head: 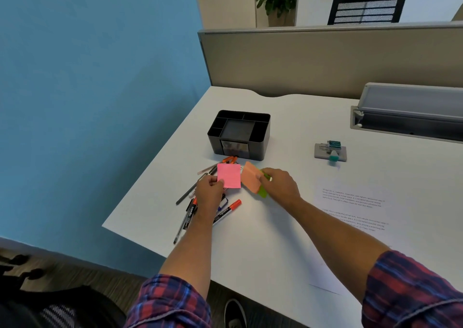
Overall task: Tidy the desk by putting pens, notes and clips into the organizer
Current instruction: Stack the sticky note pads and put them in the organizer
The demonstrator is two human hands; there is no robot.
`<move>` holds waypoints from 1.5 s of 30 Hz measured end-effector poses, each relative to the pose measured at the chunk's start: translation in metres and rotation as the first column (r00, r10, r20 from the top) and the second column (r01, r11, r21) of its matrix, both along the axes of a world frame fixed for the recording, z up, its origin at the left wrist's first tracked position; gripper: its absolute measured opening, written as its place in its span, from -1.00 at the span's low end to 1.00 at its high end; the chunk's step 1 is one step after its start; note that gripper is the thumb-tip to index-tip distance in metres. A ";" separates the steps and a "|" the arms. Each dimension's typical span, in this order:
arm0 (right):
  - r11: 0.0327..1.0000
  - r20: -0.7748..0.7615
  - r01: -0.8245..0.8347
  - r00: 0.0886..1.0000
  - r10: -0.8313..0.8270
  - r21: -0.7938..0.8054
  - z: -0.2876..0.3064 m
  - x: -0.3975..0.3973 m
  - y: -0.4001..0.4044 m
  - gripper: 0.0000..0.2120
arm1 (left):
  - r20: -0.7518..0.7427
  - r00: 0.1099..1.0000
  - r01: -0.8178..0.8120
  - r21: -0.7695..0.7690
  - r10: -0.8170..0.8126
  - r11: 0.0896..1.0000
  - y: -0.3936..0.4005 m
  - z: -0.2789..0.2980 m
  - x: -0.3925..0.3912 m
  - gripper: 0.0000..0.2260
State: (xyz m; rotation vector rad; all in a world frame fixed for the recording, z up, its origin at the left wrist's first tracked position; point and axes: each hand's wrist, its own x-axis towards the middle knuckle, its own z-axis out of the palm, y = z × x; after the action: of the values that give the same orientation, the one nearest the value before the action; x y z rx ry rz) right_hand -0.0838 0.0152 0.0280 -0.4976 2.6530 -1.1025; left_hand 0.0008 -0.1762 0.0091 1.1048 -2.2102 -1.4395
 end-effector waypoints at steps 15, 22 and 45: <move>0.831 0.264 0.371 0.923 -0.281 -0.413 -0.017 -0.016 0.011 -0.75 | -0.046 0.999 0.017 0.064 -0.014 0.998 0.005 0.008 -0.004 -0.68; 0.781 0.356 0.372 0.912 -0.205 -0.503 -0.022 -0.014 0.001 -0.73 | -0.091 0.974 0.209 0.023 -0.206 0.978 0.023 0.026 -0.020 -0.83; 0.800 0.345 0.424 0.893 -0.289 -0.426 -0.047 -0.033 -0.004 -0.77 | 0.420 0.858 0.503 -0.575 -0.295 0.645 -0.013 0.023 -0.023 -0.43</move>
State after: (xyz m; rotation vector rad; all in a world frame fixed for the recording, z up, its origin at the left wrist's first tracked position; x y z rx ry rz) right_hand -0.1172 0.0117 -0.0188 0.0983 2.2646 -1.8377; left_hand -0.0223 -0.1887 0.0317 0.5954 -2.9683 -0.4547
